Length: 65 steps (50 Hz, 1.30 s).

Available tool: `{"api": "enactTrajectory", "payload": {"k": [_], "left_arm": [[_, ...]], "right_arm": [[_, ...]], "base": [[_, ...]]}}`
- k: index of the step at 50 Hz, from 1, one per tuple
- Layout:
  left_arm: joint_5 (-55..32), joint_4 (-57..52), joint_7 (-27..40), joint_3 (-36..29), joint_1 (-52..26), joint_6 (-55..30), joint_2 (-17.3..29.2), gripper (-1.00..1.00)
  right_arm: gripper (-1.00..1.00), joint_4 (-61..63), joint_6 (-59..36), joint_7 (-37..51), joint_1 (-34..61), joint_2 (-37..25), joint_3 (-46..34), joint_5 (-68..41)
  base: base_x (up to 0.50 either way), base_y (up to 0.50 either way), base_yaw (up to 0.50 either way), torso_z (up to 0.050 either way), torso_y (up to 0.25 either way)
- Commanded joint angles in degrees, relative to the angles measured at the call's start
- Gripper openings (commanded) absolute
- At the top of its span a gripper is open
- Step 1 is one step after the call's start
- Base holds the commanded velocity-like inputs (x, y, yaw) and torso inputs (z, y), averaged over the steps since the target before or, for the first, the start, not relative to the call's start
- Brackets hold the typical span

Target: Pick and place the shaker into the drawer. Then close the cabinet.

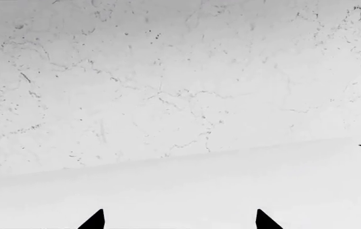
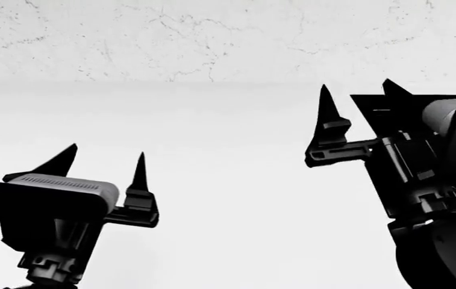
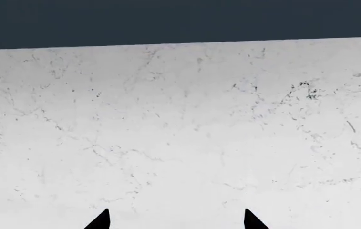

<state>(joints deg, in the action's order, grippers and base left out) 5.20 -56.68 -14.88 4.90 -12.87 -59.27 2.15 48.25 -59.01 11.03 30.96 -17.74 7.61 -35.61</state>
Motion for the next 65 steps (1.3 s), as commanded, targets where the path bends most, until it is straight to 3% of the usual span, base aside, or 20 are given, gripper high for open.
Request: {"api": "enactTrajectory", "payload": {"k": [1, 14, 48, 65], "left_arm": [[-1.85, 1.04, 1.45, -0.85, 0.41, 0.94, 0.71, 1.0], [-3.77, 1.52, 2.82, -1.13, 1.44, 1.97, 0.74, 1.0], [-10.57, 1.72, 4.96, 1.46, 2.17, 2.17, 0.68, 1.0], [-10.97, 2.02, 7.26, -0.53, 2.52, 2.58, 2.66, 1.0]], "right_arm": [[1.0, -0.27, 0.82, -0.02, -4.06, -0.12, -0.88, -0.02], [1.0, 0.71, -3.33, 0.87, -3.46, 1.0, 3.4, -6.44], [1.0, 0.69, -2.46, 2.25, -4.08, 0.31, 1.46, -6.9], [1.0, 0.72, -1.85, 2.74, -4.83, -0.17, 1.54, -7.65]], "base": [[0.0, 0.0, 0.0, 0.0, 0.0], [0.0, -0.45, 0.0, 0.0, 0.0], [0.0, -0.5, 0.0, 0.0, 0.0], [0.0, -0.5, 0.0, 0.0, 0.0]]}}
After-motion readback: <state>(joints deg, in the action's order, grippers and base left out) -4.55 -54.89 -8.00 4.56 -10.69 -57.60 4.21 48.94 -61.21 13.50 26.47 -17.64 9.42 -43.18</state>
